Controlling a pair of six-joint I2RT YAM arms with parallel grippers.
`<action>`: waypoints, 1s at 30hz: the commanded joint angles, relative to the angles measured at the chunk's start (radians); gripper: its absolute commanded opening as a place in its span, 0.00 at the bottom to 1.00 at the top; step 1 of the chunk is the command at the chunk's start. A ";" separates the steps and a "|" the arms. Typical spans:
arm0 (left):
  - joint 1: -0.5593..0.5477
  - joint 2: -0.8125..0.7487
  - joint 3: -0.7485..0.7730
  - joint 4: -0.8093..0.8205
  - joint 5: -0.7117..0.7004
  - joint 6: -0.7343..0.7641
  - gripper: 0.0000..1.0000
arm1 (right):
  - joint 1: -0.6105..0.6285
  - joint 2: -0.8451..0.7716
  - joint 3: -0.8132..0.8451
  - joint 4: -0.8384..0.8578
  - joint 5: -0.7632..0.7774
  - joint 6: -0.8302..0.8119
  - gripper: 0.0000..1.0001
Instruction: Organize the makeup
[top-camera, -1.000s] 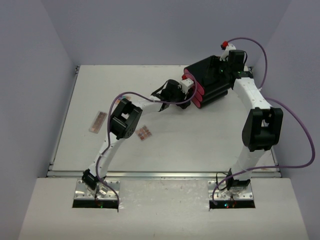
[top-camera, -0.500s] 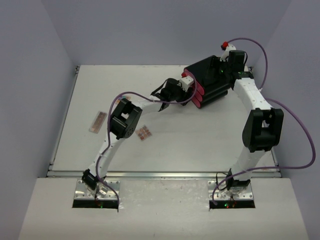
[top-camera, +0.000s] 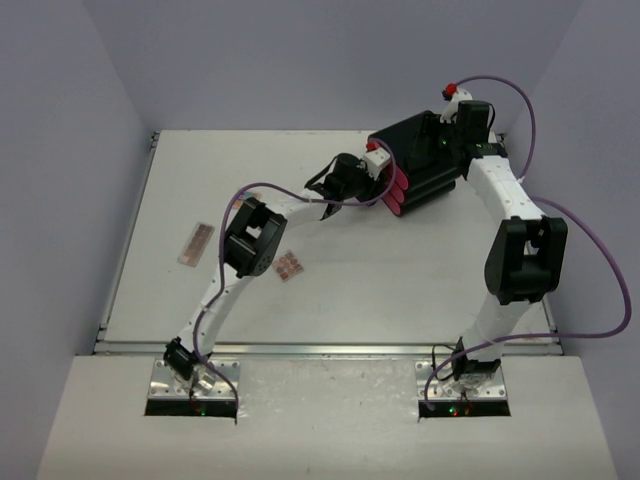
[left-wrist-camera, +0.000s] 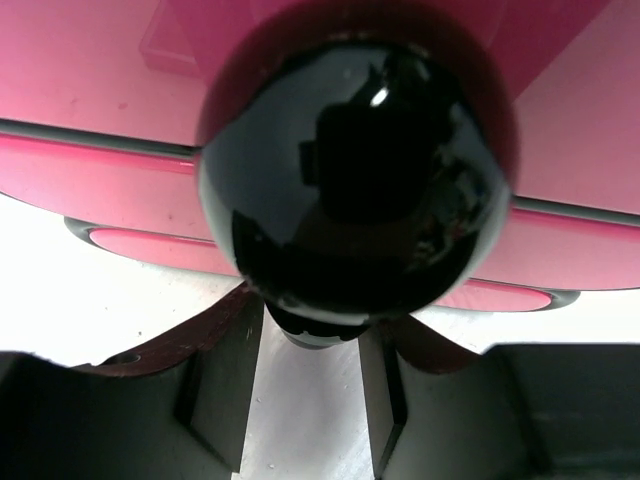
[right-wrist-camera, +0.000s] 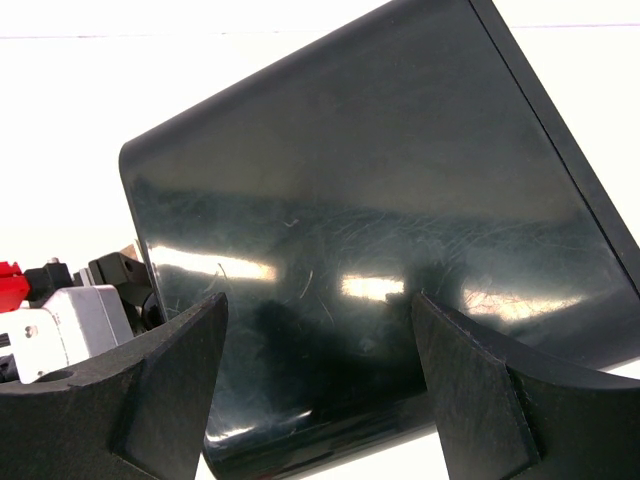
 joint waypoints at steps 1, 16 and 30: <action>0.011 0.001 0.034 0.014 0.003 0.012 0.40 | -0.004 0.016 -0.028 -0.149 0.019 0.017 0.76; 0.013 -0.007 0.034 -0.063 0.012 0.014 0.00 | -0.004 0.004 -0.038 -0.148 0.028 0.011 0.76; 0.065 -0.239 -0.279 -0.116 -0.004 0.098 0.00 | -0.004 0.015 -0.019 -0.152 0.024 0.014 0.77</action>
